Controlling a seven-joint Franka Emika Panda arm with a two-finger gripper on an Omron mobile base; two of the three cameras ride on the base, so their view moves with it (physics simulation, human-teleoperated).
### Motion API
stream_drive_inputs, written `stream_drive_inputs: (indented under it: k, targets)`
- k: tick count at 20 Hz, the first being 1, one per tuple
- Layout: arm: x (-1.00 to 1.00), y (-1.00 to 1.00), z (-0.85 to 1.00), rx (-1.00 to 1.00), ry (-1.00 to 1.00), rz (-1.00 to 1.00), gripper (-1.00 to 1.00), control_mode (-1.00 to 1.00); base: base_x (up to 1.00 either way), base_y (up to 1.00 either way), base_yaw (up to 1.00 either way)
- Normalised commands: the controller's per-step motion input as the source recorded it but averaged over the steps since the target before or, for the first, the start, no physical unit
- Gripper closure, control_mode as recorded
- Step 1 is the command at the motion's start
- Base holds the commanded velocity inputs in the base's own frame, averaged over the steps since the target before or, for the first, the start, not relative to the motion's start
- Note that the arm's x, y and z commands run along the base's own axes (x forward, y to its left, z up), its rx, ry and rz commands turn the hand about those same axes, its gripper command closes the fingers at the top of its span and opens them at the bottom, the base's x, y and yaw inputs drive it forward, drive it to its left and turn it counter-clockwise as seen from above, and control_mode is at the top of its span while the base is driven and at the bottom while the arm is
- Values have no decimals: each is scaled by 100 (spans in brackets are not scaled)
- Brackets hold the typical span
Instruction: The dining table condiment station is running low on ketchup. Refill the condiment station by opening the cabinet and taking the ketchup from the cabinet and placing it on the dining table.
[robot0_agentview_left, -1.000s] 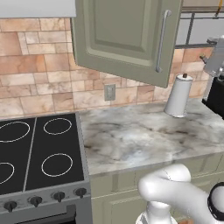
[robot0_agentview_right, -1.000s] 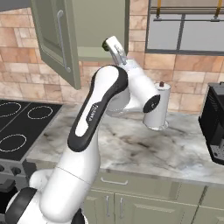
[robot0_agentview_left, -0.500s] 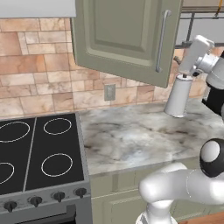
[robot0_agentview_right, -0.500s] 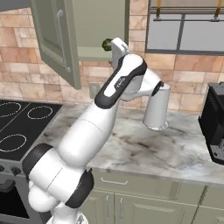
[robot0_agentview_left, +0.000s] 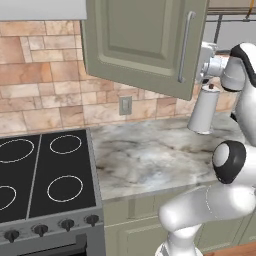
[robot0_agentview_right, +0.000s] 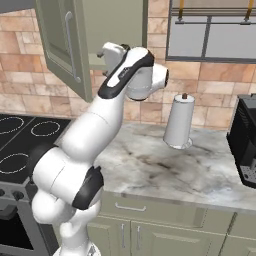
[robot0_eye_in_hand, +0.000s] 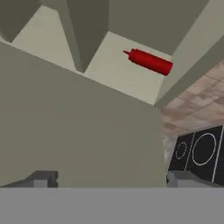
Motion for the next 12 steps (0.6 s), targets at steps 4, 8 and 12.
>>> stream_drive_inputs:
  k: [4, 8, 12]
  targets:
    - [-43, 100, -21, -24, 0, 15, -100, -100, 0, 0, 0]
    - [-75, 100, -16, -25, -4, 10, -100, -100, 0, 0, 0]
    - [-79, 100, -12, -23, -10, 4, -100, -100, 0, 0, 0]
